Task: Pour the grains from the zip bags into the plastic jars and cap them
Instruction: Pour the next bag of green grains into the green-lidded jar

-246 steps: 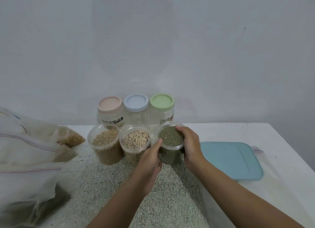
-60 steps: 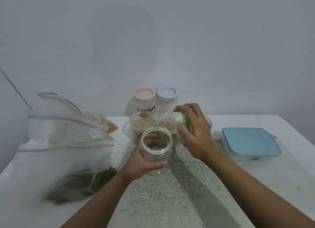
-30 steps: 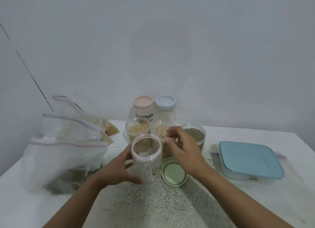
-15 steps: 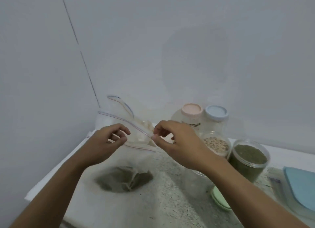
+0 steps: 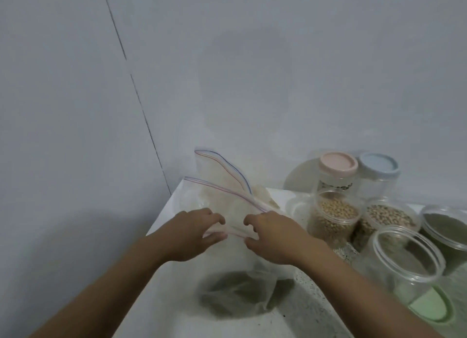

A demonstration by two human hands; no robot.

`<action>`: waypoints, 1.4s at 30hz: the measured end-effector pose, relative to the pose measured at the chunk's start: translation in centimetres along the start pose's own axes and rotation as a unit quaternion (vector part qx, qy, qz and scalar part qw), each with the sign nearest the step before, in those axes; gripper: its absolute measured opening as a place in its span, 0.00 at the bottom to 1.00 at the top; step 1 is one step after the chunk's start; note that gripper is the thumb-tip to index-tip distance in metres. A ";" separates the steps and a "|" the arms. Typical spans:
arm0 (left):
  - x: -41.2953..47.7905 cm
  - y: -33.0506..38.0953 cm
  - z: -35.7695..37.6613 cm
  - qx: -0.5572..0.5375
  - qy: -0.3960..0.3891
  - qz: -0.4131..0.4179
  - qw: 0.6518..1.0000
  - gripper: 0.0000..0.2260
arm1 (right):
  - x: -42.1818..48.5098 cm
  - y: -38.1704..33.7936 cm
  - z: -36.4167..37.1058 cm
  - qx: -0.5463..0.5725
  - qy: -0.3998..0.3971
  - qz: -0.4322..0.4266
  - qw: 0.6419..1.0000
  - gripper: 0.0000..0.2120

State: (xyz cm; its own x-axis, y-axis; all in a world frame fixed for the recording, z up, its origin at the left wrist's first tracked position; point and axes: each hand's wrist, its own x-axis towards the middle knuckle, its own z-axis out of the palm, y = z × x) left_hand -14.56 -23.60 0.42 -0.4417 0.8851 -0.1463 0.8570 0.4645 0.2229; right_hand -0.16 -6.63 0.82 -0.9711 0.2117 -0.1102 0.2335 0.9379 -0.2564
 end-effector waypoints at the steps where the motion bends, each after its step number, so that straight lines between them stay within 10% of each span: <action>1: 0.4 -0.3 0.1 0.010 -0.016 0.007 1.000 0.22 | 0.4 -0.1 0.3 0.001 -0.004 0.009 1.000 0.18; 17: 1.5 -0.2 -3.3 -0.072 -0.089 0.161 0.980 0.12 | -0.5 -1.2 -3.2 0.094 -0.042 -0.028 0.994 0.06; 35: 2.2 7.5 -11.2 -0.264 0.090 0.198 0.940 0.17 | -3.3 1.1 -7.3 0.044 0.473 -0.030 0.879 0.08; 42: 1.1 11.4 -9.5 -0.397 0.216 0.106 0.886 0.17 | -5.7 2.4 -7.3 0.245 0.491 0.033 0.836 0.08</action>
State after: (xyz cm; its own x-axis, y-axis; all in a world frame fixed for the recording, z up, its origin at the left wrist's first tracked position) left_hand -7.83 -17.08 11.97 -0.5001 0.8030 0.3242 0.5516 0.0068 0.8341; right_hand 5.59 -3.60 7.88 -0.4720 0.6068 0.6395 0.0470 0.7417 -0.6691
